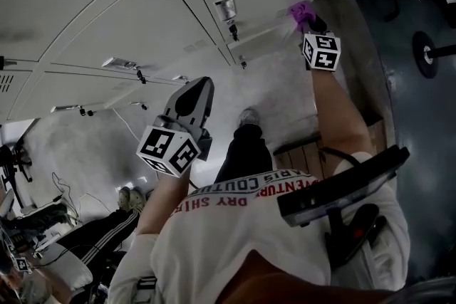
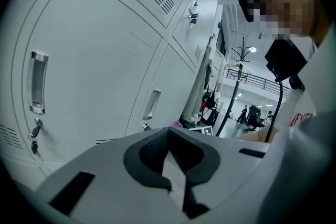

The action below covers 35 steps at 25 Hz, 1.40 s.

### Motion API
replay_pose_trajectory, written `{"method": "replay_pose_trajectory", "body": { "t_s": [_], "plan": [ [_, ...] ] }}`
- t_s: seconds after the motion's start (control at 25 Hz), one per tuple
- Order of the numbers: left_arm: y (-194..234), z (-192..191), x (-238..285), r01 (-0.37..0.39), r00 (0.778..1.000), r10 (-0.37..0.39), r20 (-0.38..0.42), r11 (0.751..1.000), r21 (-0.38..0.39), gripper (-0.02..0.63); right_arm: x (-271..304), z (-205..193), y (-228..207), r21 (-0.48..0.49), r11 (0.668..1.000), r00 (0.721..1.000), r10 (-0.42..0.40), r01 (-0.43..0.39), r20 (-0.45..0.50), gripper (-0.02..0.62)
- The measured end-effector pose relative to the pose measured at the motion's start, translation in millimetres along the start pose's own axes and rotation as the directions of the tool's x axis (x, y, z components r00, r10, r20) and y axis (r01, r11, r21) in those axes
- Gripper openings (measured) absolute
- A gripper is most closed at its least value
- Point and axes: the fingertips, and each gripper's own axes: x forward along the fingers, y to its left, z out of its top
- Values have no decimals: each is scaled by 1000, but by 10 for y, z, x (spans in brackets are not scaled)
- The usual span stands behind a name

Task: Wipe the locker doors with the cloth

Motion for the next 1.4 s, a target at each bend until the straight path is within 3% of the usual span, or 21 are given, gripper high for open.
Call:
{"method": "replay_pose_trajectory", "body": {
  "t_s": [0.16,0.28,0.44,0.6,0.8,1.0,1.16,1.4],
  "plan": [
    [-272,128,-170,22,1000,-23,16,1000,19,0,-409,362,136,42,998,998,43,-45,51,54],
    [-609,248,-493,31,999,-32,28,999,38,0,-1028,805,455,121,984,990,122,-130,66,54],
    [-1366,342,-1123,90,995,-94,41,993,76,-1,-2425,1528,1013,141,947,955,274,-289,115,54],
    [-2382,341,-1993,148,988,-152,23,983,111,-1,-4176,1953,1555,120,898,903,410,-424,124,54],
    [-3715,186,-3162,200,979,-204,10,966,165,0,-6285,2072,2204,54,821,821,562,-569,102,54],
    [-4576,16,-4129,241,970,-243,-10,953,182,0,-7779,2101,2742,51,746,748,660,-664,76,54],
    [-5024,-75,-4797,258,966,-258,-24,951,169,0,-8636,2173,2994,56,723,725,684,-688,83,54],
    [-5315,-82,-5704,268,962,-273,-7,942,201,0,-9404,2100,3533,53,685,687,726,-727,36,54]
  ]
}}
